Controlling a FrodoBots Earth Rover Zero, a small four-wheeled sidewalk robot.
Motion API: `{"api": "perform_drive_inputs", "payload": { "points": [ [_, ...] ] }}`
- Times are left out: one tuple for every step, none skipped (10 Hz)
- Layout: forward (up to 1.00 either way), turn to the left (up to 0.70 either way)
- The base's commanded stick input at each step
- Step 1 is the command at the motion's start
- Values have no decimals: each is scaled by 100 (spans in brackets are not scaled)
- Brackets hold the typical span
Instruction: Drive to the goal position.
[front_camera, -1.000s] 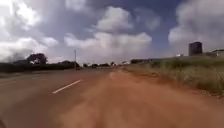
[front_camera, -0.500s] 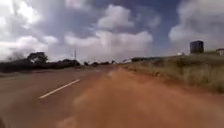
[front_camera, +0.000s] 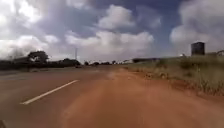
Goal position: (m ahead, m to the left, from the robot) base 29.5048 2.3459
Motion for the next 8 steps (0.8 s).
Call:
{"api": "perform_drive_inputs", "payload": {
  "points": [
    [100,0],
    [100,0],
    [100,0],
    [100,0],
    [100,0],
    [100,0],
    [100,0],
    [100,0]
  ]
}}
